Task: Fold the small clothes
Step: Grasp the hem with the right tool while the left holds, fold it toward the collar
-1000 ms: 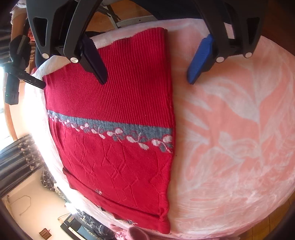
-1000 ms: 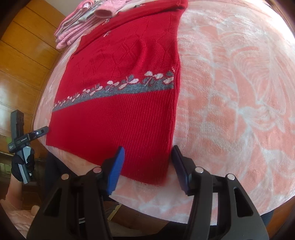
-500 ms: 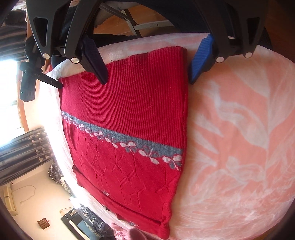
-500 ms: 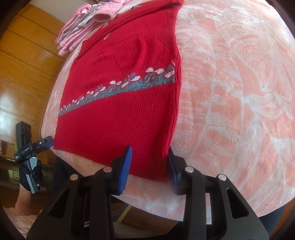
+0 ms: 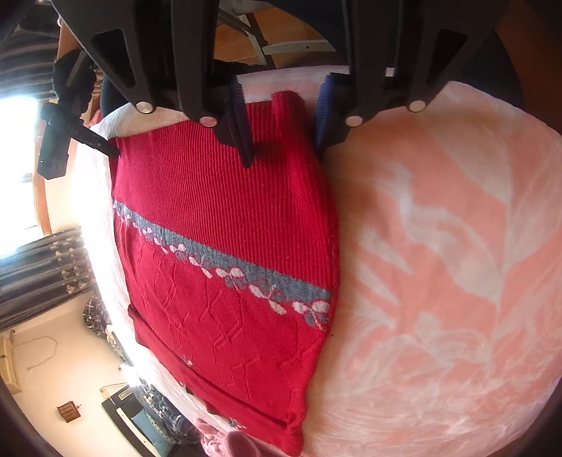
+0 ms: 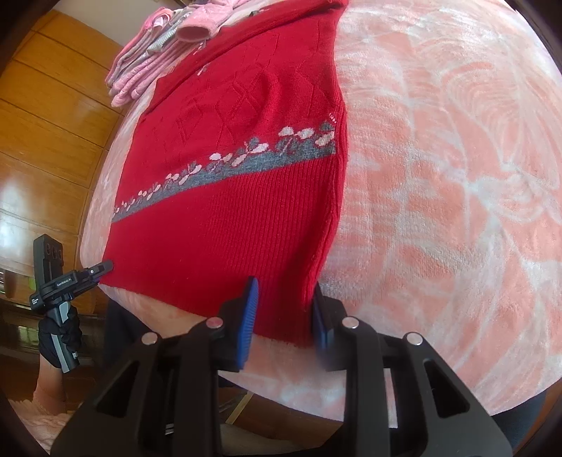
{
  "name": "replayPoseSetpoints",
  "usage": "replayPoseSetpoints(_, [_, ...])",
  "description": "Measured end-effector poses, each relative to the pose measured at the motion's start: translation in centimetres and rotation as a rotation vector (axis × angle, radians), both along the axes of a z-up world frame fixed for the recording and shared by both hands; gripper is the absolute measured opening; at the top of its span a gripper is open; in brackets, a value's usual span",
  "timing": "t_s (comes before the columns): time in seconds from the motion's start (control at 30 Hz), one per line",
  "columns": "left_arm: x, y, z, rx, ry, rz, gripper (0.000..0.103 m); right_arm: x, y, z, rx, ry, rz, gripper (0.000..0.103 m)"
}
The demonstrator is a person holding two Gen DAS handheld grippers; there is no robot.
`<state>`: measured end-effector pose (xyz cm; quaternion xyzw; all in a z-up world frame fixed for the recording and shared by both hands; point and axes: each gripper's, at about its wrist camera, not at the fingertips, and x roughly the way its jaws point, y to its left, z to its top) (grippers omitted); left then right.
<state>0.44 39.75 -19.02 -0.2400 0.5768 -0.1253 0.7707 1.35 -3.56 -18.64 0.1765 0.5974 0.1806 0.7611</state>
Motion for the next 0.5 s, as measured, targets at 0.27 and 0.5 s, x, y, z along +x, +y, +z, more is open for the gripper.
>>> replayPoseSetpoints(0.27, [-0.4,0.3,0.3,-0.070,-0.007,0.033,0.008,-0.2,-1.3,1.0,0.140,0.001,-0.032,0.006])
replayPoseSetpoints(0.5, [1.2,0.9,3.8,-0.162,-0.105,0.058,0.008,1.4,-2.9,3.9,0.347,-0.036,-0.066,0.005])
